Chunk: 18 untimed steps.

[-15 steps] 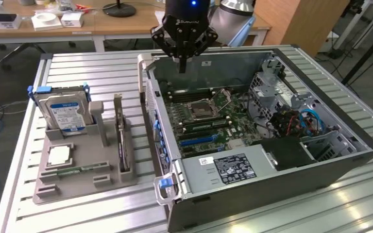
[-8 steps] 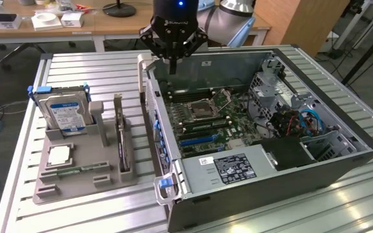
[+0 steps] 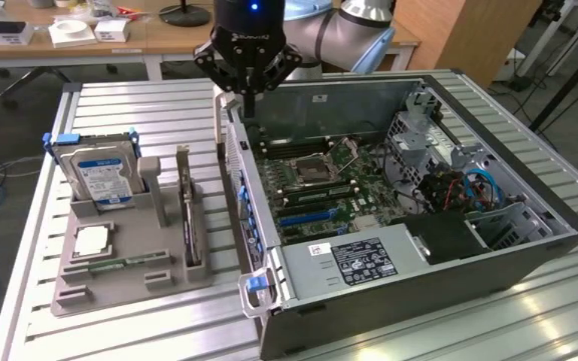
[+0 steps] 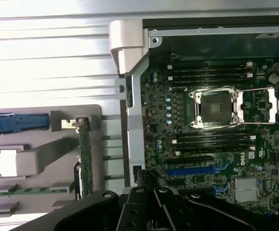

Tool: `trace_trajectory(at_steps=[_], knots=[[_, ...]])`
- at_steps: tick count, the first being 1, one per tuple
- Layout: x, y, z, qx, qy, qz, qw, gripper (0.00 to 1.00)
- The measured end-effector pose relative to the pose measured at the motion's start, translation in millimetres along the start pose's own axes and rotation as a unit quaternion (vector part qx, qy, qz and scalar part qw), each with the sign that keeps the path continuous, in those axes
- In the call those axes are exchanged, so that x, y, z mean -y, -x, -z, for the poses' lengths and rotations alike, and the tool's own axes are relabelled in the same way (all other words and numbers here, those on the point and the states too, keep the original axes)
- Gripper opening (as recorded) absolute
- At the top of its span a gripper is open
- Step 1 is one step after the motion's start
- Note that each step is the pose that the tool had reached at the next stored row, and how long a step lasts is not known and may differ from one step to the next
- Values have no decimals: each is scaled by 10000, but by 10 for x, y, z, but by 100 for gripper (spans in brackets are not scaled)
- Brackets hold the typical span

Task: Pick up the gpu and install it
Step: 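Reach for the gpu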

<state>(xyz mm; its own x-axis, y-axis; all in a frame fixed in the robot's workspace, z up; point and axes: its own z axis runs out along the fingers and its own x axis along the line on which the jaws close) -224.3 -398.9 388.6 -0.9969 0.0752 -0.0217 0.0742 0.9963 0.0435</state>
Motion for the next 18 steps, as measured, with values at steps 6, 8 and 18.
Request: trace_trajectory(at_steps=[6,8,18], knots=[[14,-176,-11,-7,-1,-1,10000,10],[19,-239,-15,-10,-2,0,10000,10],[43,-558,-35,-29,-10,-2,10000,10]])
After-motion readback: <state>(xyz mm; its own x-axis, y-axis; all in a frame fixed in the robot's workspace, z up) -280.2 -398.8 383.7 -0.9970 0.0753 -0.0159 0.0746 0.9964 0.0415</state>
